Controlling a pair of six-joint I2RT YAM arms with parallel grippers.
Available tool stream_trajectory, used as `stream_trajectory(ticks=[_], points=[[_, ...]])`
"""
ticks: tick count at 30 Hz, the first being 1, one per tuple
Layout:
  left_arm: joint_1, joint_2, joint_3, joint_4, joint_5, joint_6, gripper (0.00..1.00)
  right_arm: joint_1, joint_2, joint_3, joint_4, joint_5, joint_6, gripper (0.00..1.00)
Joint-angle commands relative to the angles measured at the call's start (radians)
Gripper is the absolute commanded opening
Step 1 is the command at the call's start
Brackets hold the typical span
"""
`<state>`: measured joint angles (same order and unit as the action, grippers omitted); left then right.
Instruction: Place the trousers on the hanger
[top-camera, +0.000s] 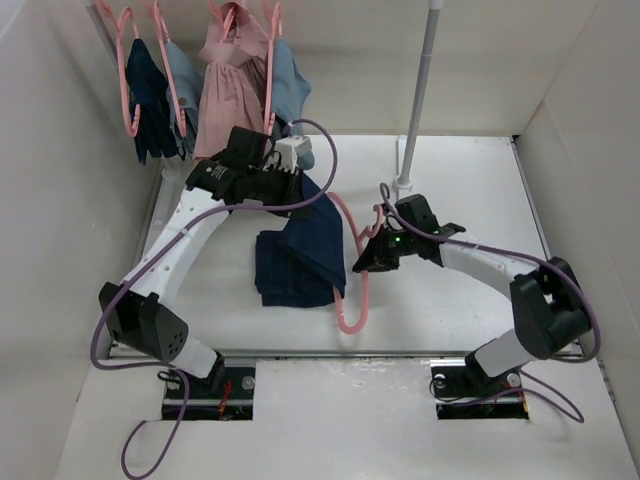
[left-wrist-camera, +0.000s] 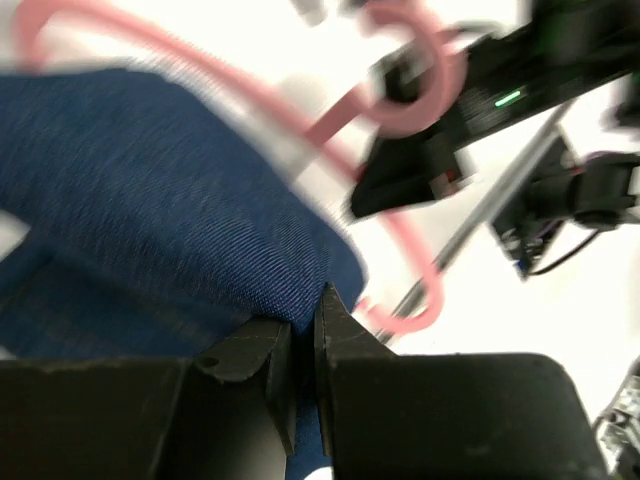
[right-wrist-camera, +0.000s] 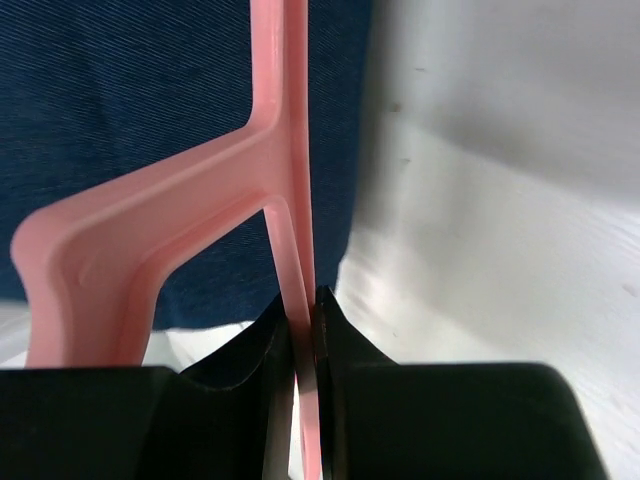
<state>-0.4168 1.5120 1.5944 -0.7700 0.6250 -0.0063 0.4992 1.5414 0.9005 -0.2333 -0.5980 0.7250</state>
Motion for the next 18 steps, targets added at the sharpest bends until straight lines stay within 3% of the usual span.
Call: stream_trajectory(ticks=[1,9,12,13,18], points=[[0.044,-0.091,-0.079,-0.008,-0.056,0.089,0.00,-0.039,-0.111,0.006,-0.118,0.116,-0.028,0.00],[0.030,-0.052,-0.277,-0.038,-0.295,0.177,0.02,-0.041,-0.164,0.245,-0.429,0.230,-0.159,0.00],[-0.011,0.013,-0.287,-0.038,-0.335,0.186,0.29,-0.041,-0.182,0.383,-0.533,0.230,-0.185,0.00],[-0.020,0.028,-0.287,-0.038,-0.344,0.186,0.46,-0.041,-0.182,0.420,-0.556,0.230,-0.197,0.00],[-0.050,0.004,-0.258,-0.034,-0.305,0.232,0.60,-0.051,-0.201,0.635,-0.673,0.230,-0.210,0.00]])
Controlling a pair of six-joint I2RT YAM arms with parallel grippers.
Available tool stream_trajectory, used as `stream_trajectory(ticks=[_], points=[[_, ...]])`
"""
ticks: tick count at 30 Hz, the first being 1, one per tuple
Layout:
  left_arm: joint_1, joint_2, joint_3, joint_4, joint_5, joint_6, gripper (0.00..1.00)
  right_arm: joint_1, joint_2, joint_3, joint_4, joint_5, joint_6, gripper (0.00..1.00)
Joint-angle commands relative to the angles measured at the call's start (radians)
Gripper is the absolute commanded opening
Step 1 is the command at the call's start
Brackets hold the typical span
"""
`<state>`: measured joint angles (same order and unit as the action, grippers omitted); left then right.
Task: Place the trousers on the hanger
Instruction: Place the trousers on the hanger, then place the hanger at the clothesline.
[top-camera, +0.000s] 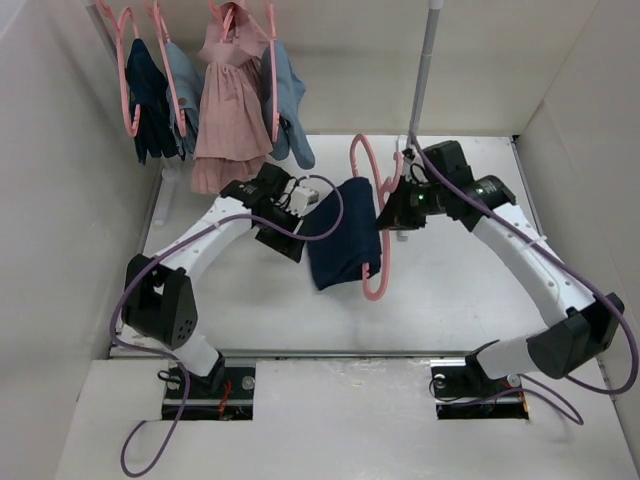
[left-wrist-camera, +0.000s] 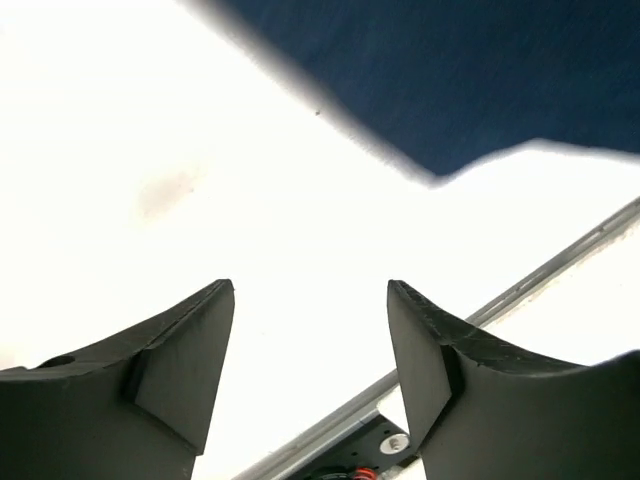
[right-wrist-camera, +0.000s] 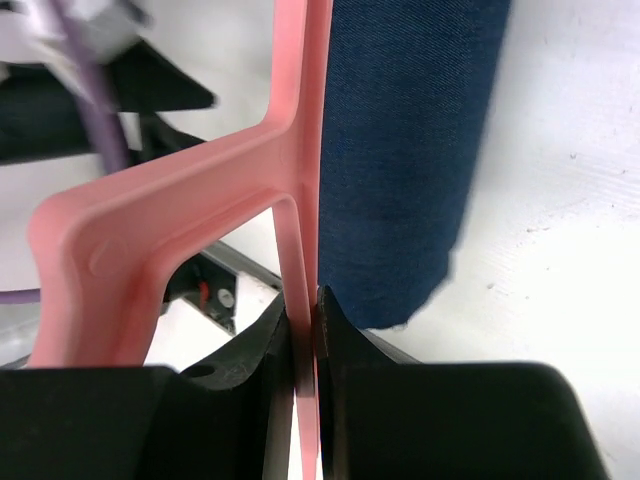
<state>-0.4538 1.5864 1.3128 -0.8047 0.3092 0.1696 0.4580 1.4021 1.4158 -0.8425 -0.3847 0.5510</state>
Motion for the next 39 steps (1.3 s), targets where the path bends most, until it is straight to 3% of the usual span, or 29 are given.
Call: stream_trajectory(ticks=[1,7,8,12,15,21,26,31,32,35,36,37,39], points=[[-0.013,-0.095,0.023,0.010,0.030,0.070,0.60,-0.010,-0.061,0.141,-0.078,0.017,-0.023,0.00],[-0.022,-0.317,0.037,0.096,0.261,0.197,0.75,-0.010,-0.049,0.290,-0.098,0.038,0.038,0.00],[-0.045,-0.336,0.054,0.110,0.301,0.186,0.83,-0.010,-0.049,0.305,-0.098,0.038,0.047,0.00],[-0.169,-0.347,0.166,0.261,0.409,0.062,0.99,0.018,-0.008,0.373,-0.080,0.116,0.090,0.00],[-0.264,-0.258,0.258,0.361,0.423,-0.071,1.00,0.028,0.003,0.393,-0.044,0.161,0.118,0.00],[-0.307,-0.100,0.359,0.427,0.437,-0.267,1.00,0.038,0.031,0.403,0.045,0.222,0.155,0.00],[-0.335,-0.049,0.390,0.386,0.259,-0.268,1.00,0.068,0.040,0.414,0.065,0.231,0.173,0.00],[-0.353,-0.022,0.399,0.349,0.209,-0.291,1.00,0.088,0.058,0.437,0.085,0.231,0.173,0.00],[-0.353,-0.022,0.399,0.349,0.199,-0.291,0.97,0.088,0.067,0.437,0.085,0.231,0.173,0.00],[-0.353,-0.031,0.390,0.328,0.211,-0.291,0.57,0.088,0.077,0.437,0.097,0.208,0.173,0.00],[-0.353,-0.031,0.390,0.328,0.211,-0.291,0.41,0.088,0.089,0.437,0.109,0.184,0.173,0.00],[-0.353,-0.042,0.390,0.328,0.220,-0.307,0.15,0.079,0.089,0.437,0.109,0.166,0.173,0.00],[-0.344,-0.051,0.390,0.328,0.232,-0.341,0.00,0.070,0.113,0.437,0.141,0.127,0.164,0.00]])
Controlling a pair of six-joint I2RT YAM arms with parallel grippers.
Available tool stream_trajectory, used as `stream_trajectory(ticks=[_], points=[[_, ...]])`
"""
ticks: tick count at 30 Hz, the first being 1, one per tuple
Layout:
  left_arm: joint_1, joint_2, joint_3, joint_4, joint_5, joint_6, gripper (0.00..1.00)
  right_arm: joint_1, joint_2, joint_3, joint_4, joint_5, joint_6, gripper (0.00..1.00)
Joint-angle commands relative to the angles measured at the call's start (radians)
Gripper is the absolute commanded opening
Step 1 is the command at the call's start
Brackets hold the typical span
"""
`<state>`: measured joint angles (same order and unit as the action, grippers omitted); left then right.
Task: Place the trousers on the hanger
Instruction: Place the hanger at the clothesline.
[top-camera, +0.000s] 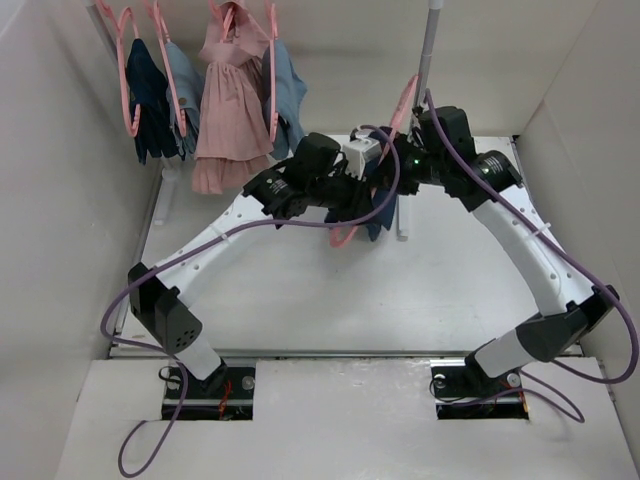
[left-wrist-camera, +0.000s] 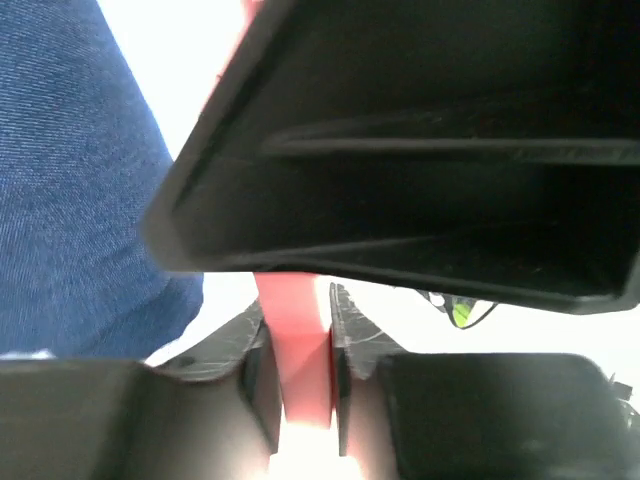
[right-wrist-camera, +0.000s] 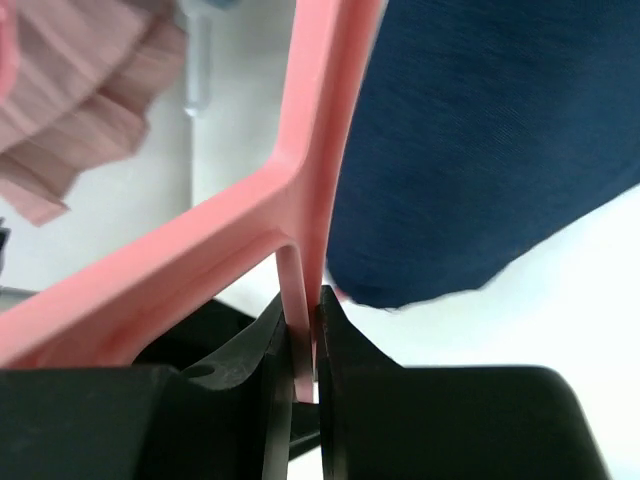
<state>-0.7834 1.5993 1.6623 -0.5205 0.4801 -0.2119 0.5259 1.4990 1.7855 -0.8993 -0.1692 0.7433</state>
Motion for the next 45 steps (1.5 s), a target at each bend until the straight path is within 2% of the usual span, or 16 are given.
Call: stream_trajectory(ticks=[1,9,10,11,12,13,14,17,20,25,30,33,38,45], points=[[-0.005,-0.064,0.050,0.043,0.072,0.031,0.00,0.002,0.032,0.068,0.210,-0.125,-0.028,0.00],[0.075,-0.095,0.079,0.131,0.238,-0.142,0.00,-0.056,0.076,0.084,0.307,-0.305,-0.028,0.02],[0.084,-0.095,0.079,0.148,0.261,-0.168,0.00,-0.069,0.076,0.084,0.338,-0.329,-0.038,0.13],[0.107,-0.095,0.079,0.169,0.303,-0.238,0.00,-0.069,0.076,0.084,0.356,-0.358,-0.038,0.29],[0.124,-0.095,0.079,0.222,0.327,-0.279,0.00,-0.093,0.076,0.084,0.375,-0.416,-0.038,0.46],[0.142,-0.095,0.079,0.252,0.347,-0.321,0.00,-0.102,0.076,0.072,0.399,-0.432,-0.038,0.68],[0.180,-0.095,0.079,0.279,0.362,-0.361,0.00,-0.112,0.049,0.072,0.408,-0.441,-0.038,0.79],[0.263,-0.084,0.088,0.394,0.391,-0.509,0.00,-0.158,-0.027,0.002,0.439,-0.441,-0.038,1.00],[0.305,-0.062,0.121,0.506,0.402,-0.584,0.00,-0.211,-0.133,-0.109,0.470,-0.441,-0.038,1.00],[0.315,0.051,0.321,0.519,0.368,-0.592,0.00,-0.256,-0.255,-0.254,0.487,-0.441,-0.038,1.00],[0.335,0.120,0.394,0.766,0.368,-0.770,0.00,-0.280,-0.303,-0.337,0.447,-0.418,-0.058,1.00],[0.345,0.188,0.453,0.822,0.341,-0.854,0.00,-0.290,-0.325,-0.350,0.436,-0.408,-0.058,1.00],[0.354,0.273,0.539,0.847,0.318,-0.877,0.00,-0.290,-0.326,-0.341,0.415,-0.388,-0.077,1.00],[0.381,0.344,0.565,0.861,0.307,-0.889,0.00,-0.290,-0.315,-0.319,0.369,-0.378,-0.099,1.00]])
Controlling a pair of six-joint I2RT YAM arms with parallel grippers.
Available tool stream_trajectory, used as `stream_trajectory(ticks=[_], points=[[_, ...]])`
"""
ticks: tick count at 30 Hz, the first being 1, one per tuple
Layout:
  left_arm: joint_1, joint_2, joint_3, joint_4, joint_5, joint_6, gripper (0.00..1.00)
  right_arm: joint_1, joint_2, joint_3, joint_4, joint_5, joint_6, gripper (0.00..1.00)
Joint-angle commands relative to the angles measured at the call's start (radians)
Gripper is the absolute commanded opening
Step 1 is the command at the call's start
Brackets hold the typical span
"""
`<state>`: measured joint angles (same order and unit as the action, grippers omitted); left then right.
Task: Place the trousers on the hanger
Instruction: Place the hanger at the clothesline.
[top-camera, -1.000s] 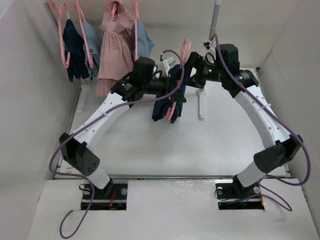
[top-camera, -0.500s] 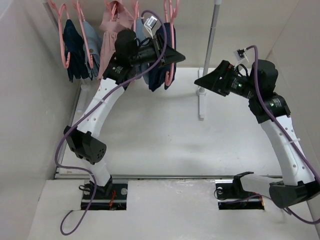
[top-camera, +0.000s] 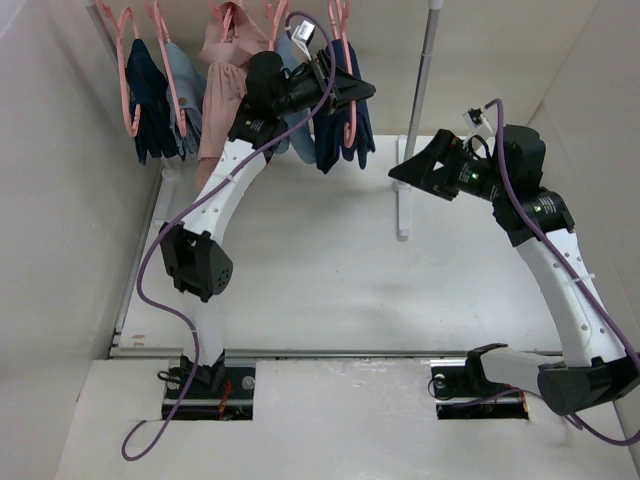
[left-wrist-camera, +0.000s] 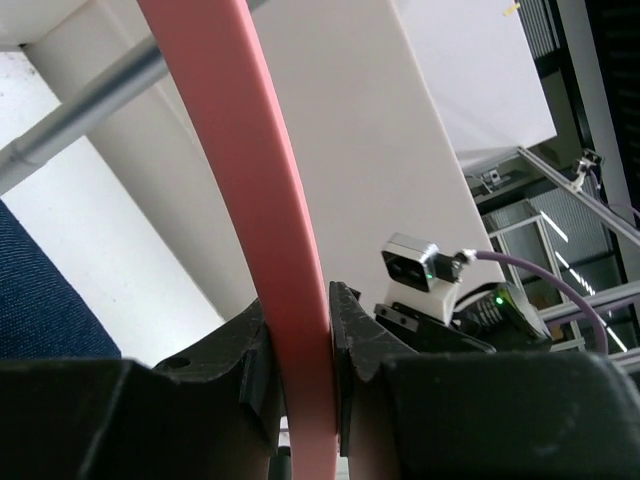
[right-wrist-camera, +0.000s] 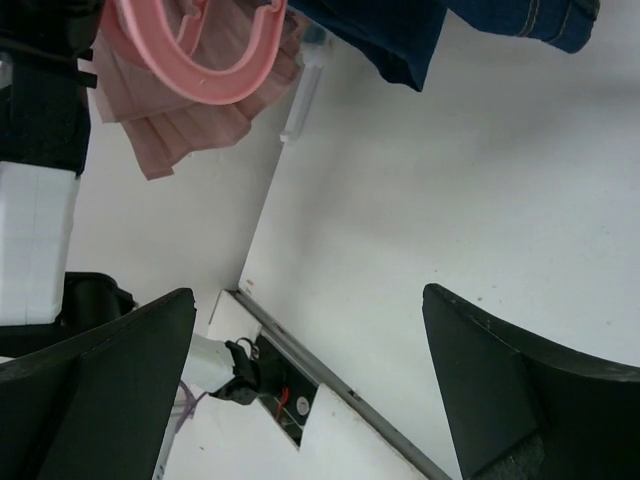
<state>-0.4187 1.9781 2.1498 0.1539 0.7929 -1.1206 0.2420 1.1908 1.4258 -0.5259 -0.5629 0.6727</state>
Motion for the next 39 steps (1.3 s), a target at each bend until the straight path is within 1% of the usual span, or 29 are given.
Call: stream_trajectory(ticks=[1,5,12,15,16,17,18,19,20,22,23,24,25,26,29,30,32,33,34,35,36,37,39], points=[[0.017,-0.019,0.078,0.187,-0.006,0.019,0.00,-0.006,-0.007,0.041,-0.005,0.024,-0.028,1.00],[0.017,0.005,0.090,0.187,0.003,0.019,0.00,-0.006,-0.026,0.032,-0.014,0.034,-0.038,1.00],[0.026,-0.004,-0.001,0.187,0.048,0.028,0.00,-0.006,-0.045,0.022,-0.034,0.054,-0.038,1.00],[0.035,0.005,0.030,0.197,0.037,0.028,0.00,-0.006,-0.045,0.013,-0.034,0.054,-0.038,1.00],[0.035,0.005,0.041,0.197,0.037,0.050,0.00,-0.006,-0.045,0.013,-0.034,0.044,-0.038,1.00],[0.035,0.005,0.041,0.197,0.037,0.062,0.04,-0.006,-0.045,0.013,-0.034,0.044,-0.038,1.00],[0.035,-0.005,0.032,0.181,0.048,0.076,0.16,-0.006,-0.045,0.013,-0.034,0.044,-0.038,1.00],[0.035,-0.015,0.016,0.170,0.069,0.085,0.51,-0.006,-0.045,0.013,-0.034,0.044,-0.038,1.00],[0.035,-0.025,-0.025,0.170,0.081,0.085,0.65,-0.006,-0.045,0.013,-0.034,0.044,-0.047,1.00],[0.035,-0.047,-0.041,0.155,0.123,0.131,0.87,-0.006,-0.045,0.013,-0.034,0.044,-0.047,1.00],[0.035,-0.047,-0.041,0.101,0.123,0.154,1.00,-0.006,-0.045,0.013,-0.034,0.044,-0.047,1.00],[0.044,-0.067,-0.041,0.067,0.123,0.182,1.00,-0.006,-0.045,0.013,-0.034,0.044,-0.047,1.00],[0.044,-0.076,-0.041,0.035,0.123,0.249,1.00,-0.006,-0.045,0.004,-0.034,0.044,-0.047,1.00],[0.044,-0.087,-0.050,-0.034,0.103,0.284,1.00,-0.006,-0.045,0.004,-0.034,0.034,-0.047,1.00],[0.055,-0.117,-0.050,-0.114,0.056,0.393,1.00,-0.006,-0.045,0.004,-0.034,0.034,-0.047,1.00],[0.055,-0.128,-0.050,-0.169,0.040,0.413,1.00,-0.006,-0.045,-0.005,-0.034,0.034,-0.047,1.00],[0.055,-0.137,-0.012,-0.232,0.014,0.456,1.00,-0.006,-0.045,-0.005,-0.034,0.034,-0.047,1.00],[0.055,-0.137,0.001,-0.266,-0.021,0.502,1.00,-0.006,-0.045,-0.005,-0.034,0.025,-0.047,1.00],[0.055,-0.146,0.022,-0.330,-0.044,0.527,1.00,-0.006,-0.045,-0.014,-0.034,0.024,-0.047,1.00],[0.055,-0.162,0.033,-0.370,-0.076,0.554,1.00,-0.006,-0.045,-0.015,-0.034,0.024,-0.047,1.00],[0.041,-0.171,0.045,-0.416,-0.180,0.588,1.00,0.003,-0.045,-0.015,-0.034,0.024,-0.047,1.00],[0.025,-0.180,0.079,-0.512,-0.251,0.685,1.00,0.003,-0.045,-0.015,-0.034,0.024,-0.047,1.00],[-0.037,-0.217,0.091,-0.577,-0.387,0.777,1.00,0.014,-0.054,-0.015,-0.034,0.024,-0.047,1.00]])
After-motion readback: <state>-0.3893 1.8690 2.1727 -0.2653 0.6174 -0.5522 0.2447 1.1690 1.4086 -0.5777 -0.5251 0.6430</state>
